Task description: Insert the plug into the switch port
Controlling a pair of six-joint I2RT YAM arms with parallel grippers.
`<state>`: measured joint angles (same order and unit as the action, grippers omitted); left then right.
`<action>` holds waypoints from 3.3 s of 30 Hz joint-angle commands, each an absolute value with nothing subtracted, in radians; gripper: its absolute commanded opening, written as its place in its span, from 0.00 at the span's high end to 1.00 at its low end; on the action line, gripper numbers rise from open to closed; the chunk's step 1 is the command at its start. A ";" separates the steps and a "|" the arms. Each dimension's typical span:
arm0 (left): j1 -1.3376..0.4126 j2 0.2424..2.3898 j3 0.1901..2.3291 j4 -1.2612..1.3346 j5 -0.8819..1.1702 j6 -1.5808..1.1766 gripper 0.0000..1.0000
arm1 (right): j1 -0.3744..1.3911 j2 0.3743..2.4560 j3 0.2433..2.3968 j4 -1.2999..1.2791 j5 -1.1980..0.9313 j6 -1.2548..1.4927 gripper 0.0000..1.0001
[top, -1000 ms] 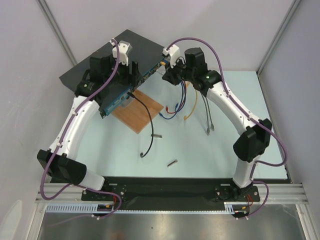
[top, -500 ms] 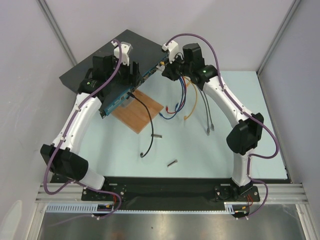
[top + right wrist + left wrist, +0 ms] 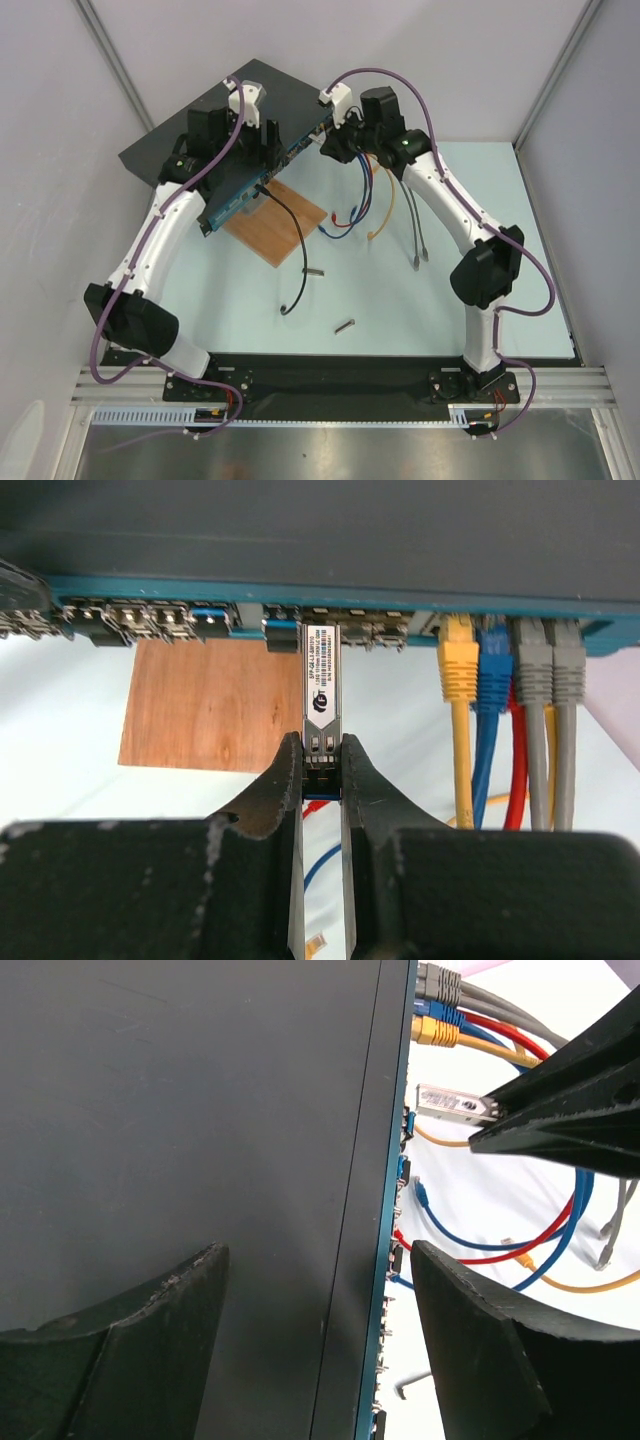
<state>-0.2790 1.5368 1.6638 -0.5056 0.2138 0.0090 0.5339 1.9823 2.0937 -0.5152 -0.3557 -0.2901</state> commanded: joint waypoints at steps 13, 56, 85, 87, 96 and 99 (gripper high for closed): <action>-0.267 1.531 1.704 -0.489 0.232 -0.029 0.21 | 0.564 2.028 2.189 -0.512 -0.356 -0.313 1.00; -0.258 1.546 1.713 -0.486 0.267 -0.028 0.21 | 0.584 1.948 2.043 -0.471 -0.273 -0.242 1.00; -0.252 1.536 1.703 -0.486 0.276 -0.026 0.21 | 0.601 2.029 2.192 -0.462 -0.293 -0.276 1.00; -0.250 1.532 1.698 -0.486 0.276 -0.026 0.21 | 0.601 2.034 2.187 -0.474 -0.298 -0.282 1.00; -0.249 1.528 1.686 -0.486 0.278 -0.028 0.21 | 0.598 2.045 2.181 -0.483 -0.325 -0.302 1.00; -0.247 1.531 1.690 -0.483 0.278 -0.025 0.21 | 0.598 2.065 2.221 -0.499 -0.331 -0.313 1.00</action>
